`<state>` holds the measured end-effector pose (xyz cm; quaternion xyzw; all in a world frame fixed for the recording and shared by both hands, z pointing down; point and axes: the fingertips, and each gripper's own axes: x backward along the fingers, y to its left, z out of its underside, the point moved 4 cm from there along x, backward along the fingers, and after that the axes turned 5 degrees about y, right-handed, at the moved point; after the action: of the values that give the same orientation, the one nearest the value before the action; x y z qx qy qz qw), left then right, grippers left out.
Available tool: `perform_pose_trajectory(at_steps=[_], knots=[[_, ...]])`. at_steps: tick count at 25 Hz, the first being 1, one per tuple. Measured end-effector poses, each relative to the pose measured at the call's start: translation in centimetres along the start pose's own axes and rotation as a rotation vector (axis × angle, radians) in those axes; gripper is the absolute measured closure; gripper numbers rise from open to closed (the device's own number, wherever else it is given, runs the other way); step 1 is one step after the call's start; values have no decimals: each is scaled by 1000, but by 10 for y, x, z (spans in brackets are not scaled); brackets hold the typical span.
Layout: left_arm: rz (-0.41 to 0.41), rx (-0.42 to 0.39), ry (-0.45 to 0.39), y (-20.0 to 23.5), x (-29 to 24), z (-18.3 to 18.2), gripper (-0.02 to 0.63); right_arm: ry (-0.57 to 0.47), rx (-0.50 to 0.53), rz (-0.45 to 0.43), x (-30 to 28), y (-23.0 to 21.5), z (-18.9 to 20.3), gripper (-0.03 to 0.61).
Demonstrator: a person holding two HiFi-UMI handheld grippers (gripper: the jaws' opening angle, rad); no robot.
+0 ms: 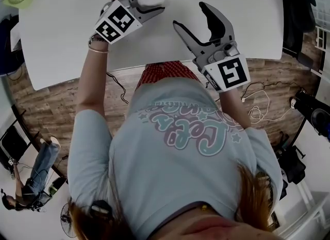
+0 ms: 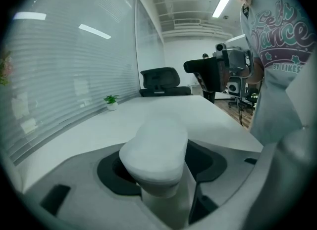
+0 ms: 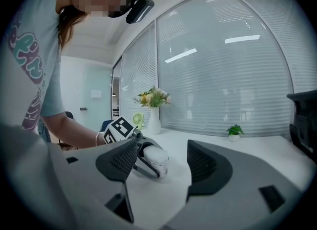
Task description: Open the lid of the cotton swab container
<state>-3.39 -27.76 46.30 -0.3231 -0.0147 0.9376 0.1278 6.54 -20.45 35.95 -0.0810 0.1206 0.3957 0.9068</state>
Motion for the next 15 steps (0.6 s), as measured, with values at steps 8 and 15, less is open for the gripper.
perform_pose_trajectory(at_steps=[8,15], knots=[[27,15,20,-1,-4,0,385,-3,-10,11,4,-5,1,276],[26,12,23,0,-5,2,397,-19,-1,18,1,-6,-6,276]])
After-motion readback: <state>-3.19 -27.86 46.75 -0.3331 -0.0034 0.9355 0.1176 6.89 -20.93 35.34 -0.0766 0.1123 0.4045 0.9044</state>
